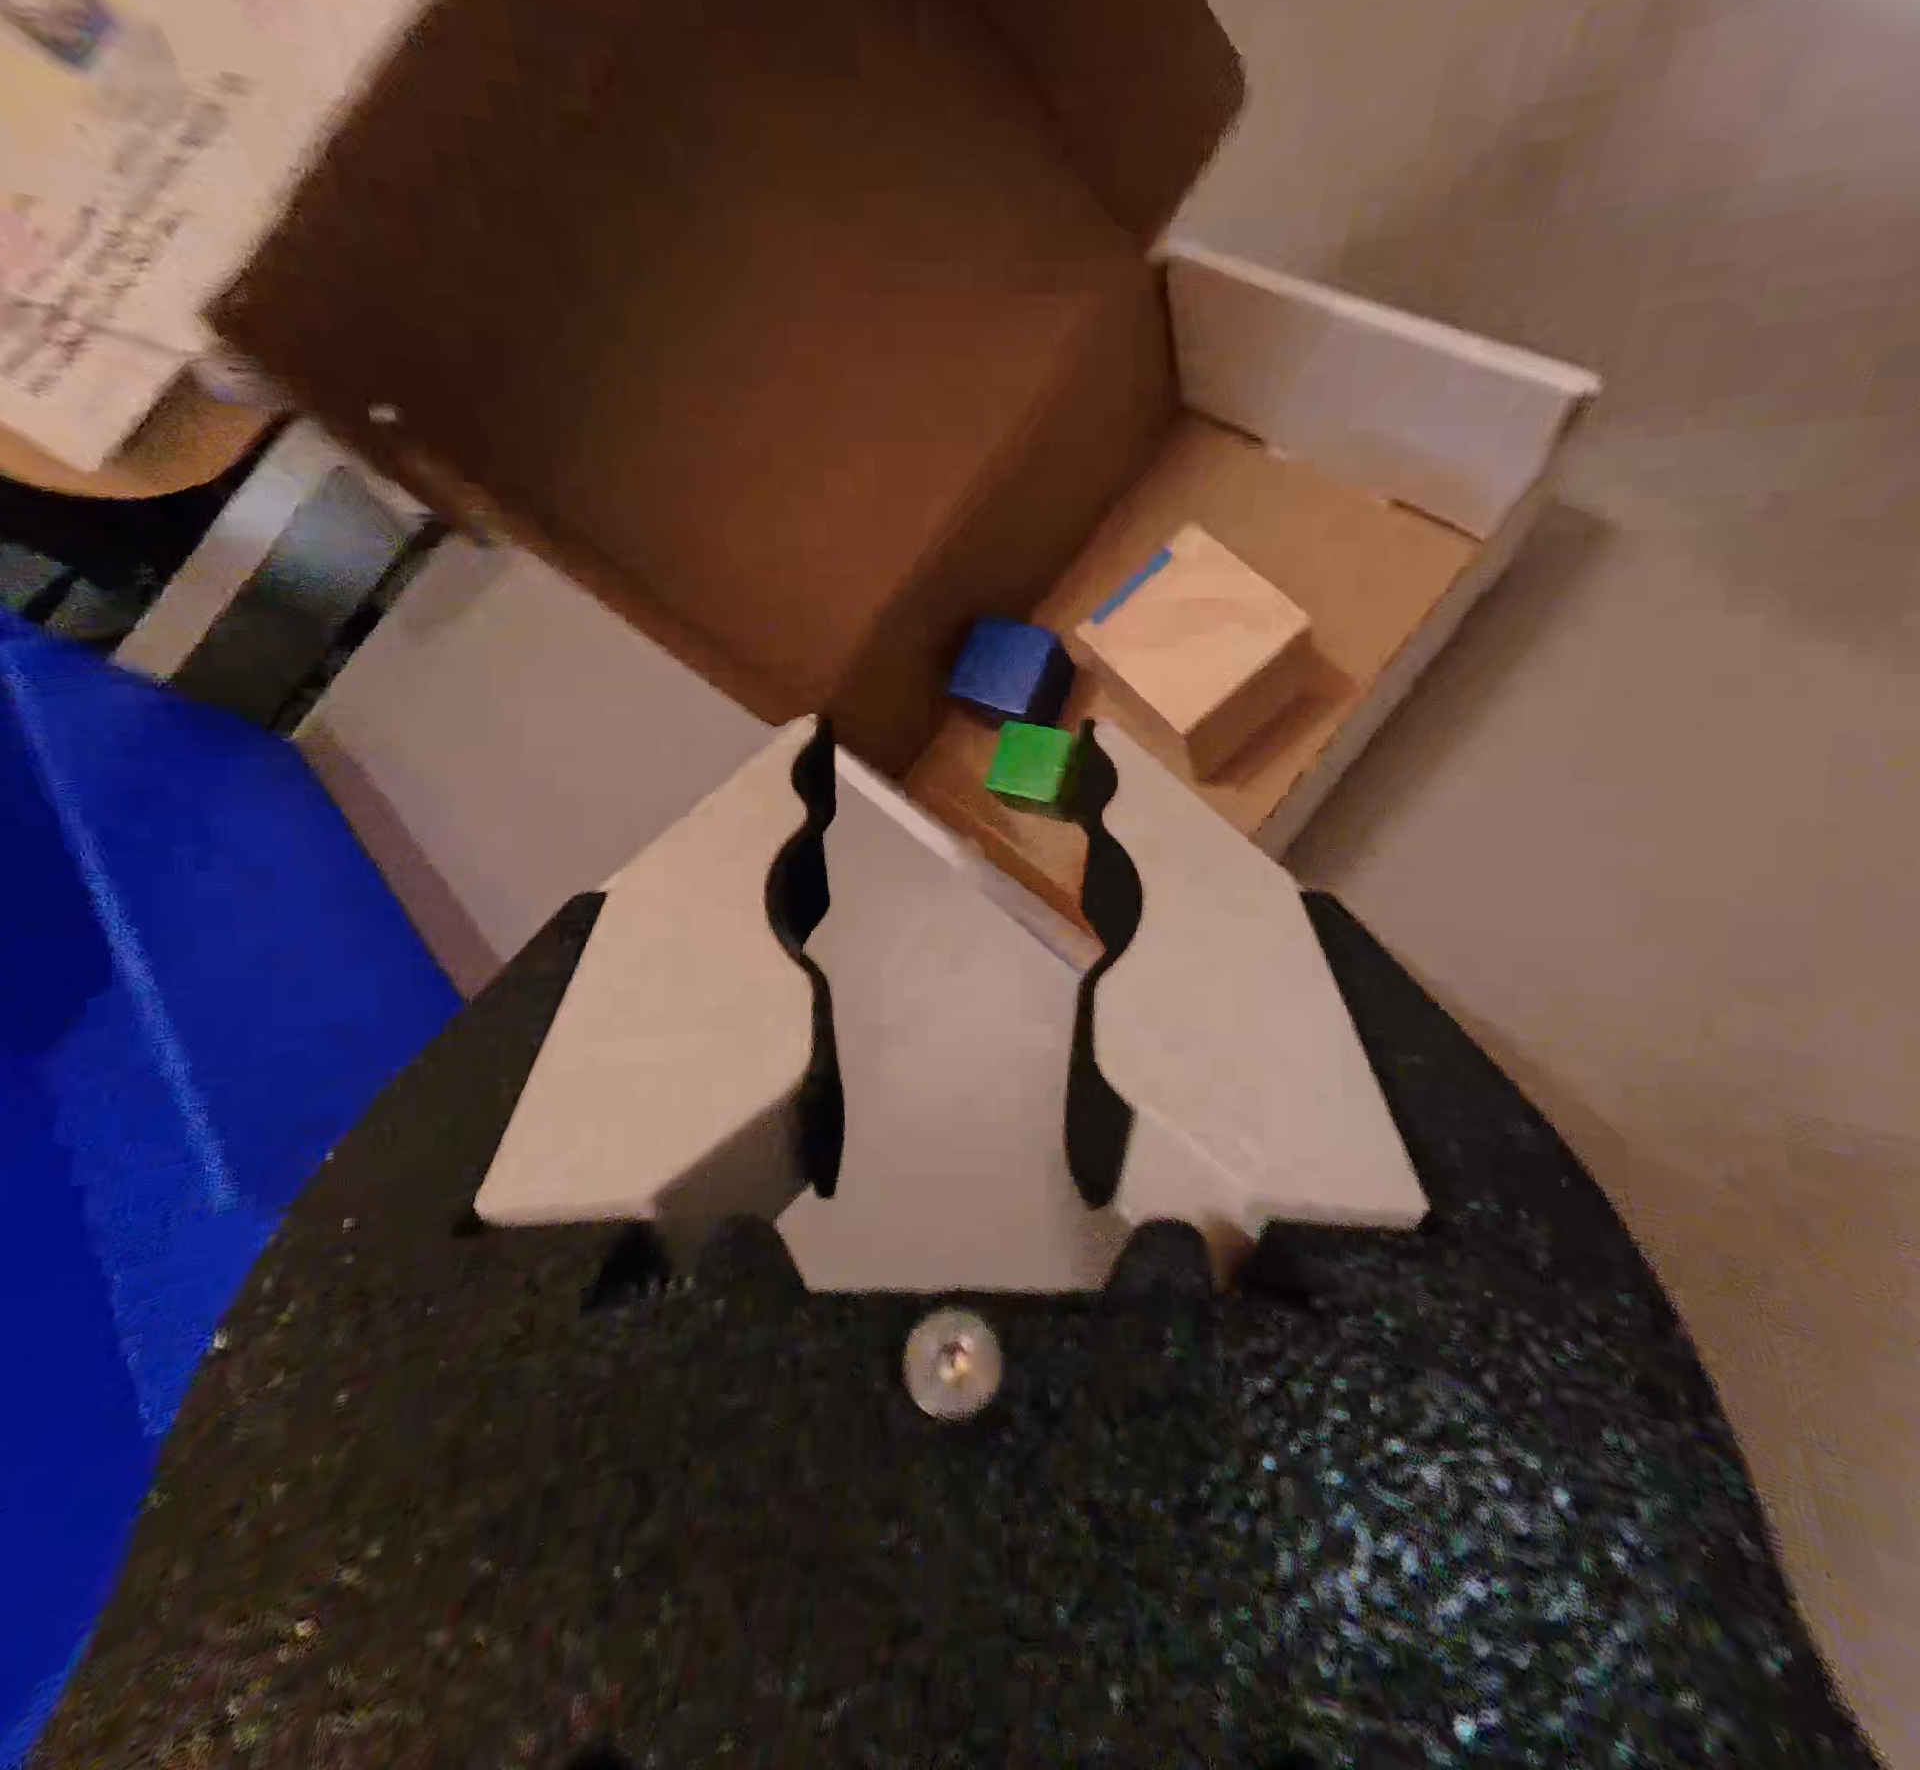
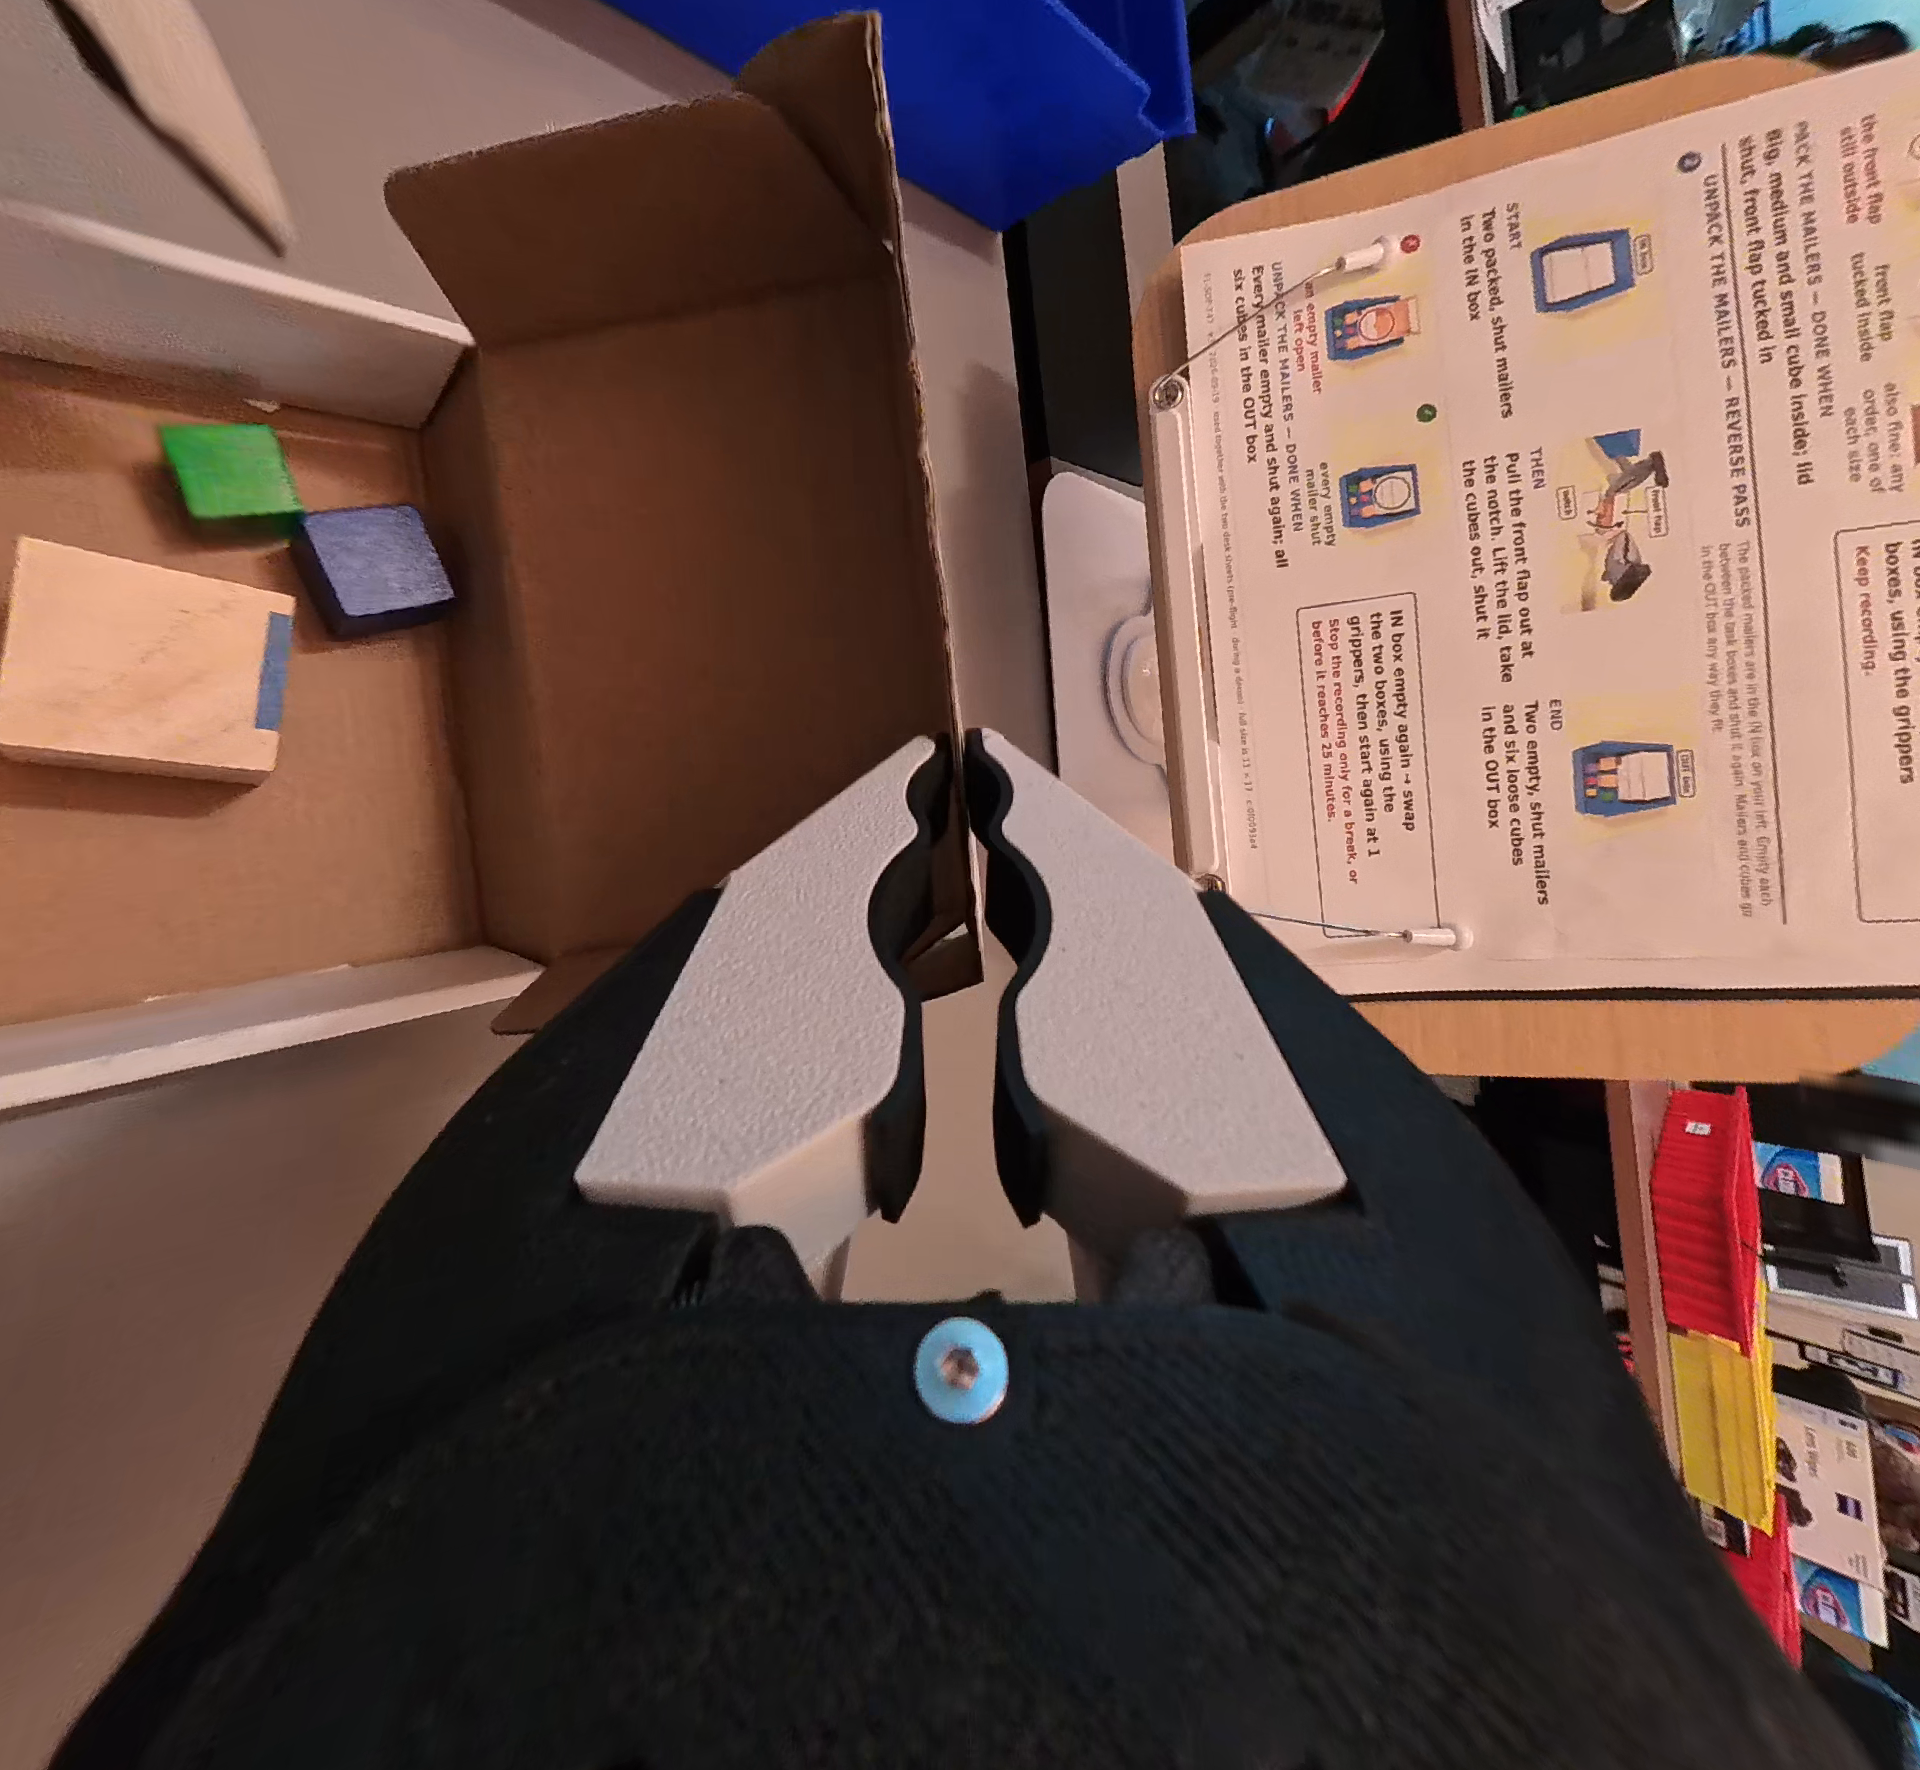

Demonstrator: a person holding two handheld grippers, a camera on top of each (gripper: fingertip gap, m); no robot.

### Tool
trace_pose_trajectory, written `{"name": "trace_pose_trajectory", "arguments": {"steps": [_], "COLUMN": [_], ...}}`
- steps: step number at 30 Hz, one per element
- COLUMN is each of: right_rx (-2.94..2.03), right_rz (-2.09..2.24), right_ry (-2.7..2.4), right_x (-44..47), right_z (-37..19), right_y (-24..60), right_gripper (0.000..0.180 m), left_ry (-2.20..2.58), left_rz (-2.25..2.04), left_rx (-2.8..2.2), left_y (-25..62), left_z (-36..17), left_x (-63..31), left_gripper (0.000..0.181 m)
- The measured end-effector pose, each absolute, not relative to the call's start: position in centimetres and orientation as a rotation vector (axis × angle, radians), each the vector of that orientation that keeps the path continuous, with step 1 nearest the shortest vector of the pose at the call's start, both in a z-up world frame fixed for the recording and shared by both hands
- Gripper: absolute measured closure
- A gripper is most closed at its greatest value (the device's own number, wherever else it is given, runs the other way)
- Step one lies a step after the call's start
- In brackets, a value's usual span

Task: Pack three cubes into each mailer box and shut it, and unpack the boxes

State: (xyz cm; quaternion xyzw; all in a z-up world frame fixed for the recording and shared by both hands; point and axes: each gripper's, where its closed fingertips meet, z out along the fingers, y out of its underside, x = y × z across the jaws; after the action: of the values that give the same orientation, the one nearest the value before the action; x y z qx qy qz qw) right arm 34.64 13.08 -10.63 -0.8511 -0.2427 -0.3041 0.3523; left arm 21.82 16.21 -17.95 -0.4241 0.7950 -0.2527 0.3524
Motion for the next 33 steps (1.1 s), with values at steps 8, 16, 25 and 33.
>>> {"name": "trace_pose_trajectory", "arguments": {"steps": [8,16,25,33], "right_rx": [-2.161,-2.102,-1.941,-1.789], "right_rz": [-0.833,-0.896,-0.480,-0.665], "right_ry": [-0.668,-0.498,0.384,0.505], "right_x": [32.7,31.8,28.6,31.1], "right_z": [-9.4,-8.8,-12.5,-12.2], "right_y": [13.1,12.2,6.4,7.3], "right_gripper": [0.179,0.163,0.146,0.179], "left_ry": [1.443,1.438,1.317,1.239], "left_rz": [-0.876,-0.796,-0.834,-0.873], "left_rx": [-1.331,-1.311,-1.296,-1.301], "left_y": [21.5,20.8,20.6,19.7], "left_z": [-11.9,-12.6,-12.6,-12.8], "left_x": [23.2,24.8,23.9,22.3], "left_gripper": [0.153,0.180,0.180,0.180]}}
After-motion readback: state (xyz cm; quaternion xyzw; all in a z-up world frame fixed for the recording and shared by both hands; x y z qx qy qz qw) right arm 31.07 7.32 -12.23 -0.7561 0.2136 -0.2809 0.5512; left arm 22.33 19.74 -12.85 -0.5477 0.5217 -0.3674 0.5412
